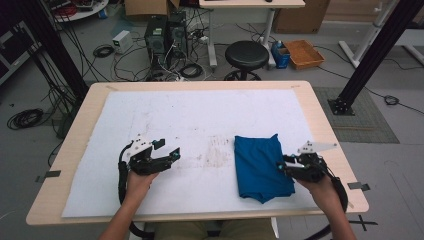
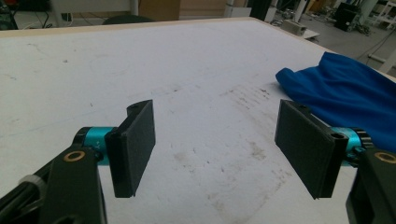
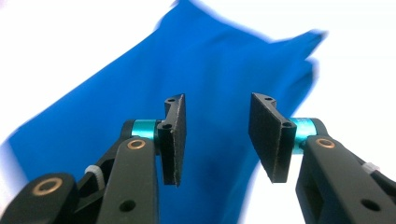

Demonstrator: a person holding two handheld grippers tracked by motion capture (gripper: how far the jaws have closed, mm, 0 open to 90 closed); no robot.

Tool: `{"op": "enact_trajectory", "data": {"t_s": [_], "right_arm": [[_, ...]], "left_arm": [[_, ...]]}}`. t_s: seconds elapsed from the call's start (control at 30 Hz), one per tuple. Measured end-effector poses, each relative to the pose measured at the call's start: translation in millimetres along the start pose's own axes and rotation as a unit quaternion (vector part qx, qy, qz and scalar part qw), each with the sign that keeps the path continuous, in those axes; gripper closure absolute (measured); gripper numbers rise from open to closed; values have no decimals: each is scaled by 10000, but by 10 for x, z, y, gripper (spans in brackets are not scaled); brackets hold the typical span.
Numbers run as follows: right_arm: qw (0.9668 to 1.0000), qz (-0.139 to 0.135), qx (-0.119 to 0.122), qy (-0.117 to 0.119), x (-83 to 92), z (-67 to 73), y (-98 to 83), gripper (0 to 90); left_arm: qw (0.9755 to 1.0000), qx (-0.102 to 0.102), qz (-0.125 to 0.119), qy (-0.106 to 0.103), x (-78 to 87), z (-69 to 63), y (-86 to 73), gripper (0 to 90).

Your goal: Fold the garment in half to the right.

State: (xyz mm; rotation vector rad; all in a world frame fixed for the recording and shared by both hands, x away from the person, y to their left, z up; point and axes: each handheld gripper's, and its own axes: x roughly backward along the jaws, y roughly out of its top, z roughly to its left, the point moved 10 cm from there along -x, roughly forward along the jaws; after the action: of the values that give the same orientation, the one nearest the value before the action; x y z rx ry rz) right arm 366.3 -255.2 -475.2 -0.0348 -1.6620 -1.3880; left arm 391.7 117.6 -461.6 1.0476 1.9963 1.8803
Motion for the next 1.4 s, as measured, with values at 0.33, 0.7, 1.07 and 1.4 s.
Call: {"op": "enact_trajectory", "data": {"t_s": [0.33,0.7,1.07,1.4], "right_arm": [[9861,531,-590,-1458,-731,-676,299,821],[9794,-234,-908,-1789,-523,-792,461,496],[9948,884,427,-288,-1224,207,632,738],[9982,530,-139,-255,-1377,222,835,584]], "left_arm": [[10000,73,22,-2,-4,32,-19,290],[10000,77,32,27,-19,25,-23,290],[9999,34,122,-31,-50,-13,-49,290],[9999,-8,159,-66,-60,-27,-58,290]]}}
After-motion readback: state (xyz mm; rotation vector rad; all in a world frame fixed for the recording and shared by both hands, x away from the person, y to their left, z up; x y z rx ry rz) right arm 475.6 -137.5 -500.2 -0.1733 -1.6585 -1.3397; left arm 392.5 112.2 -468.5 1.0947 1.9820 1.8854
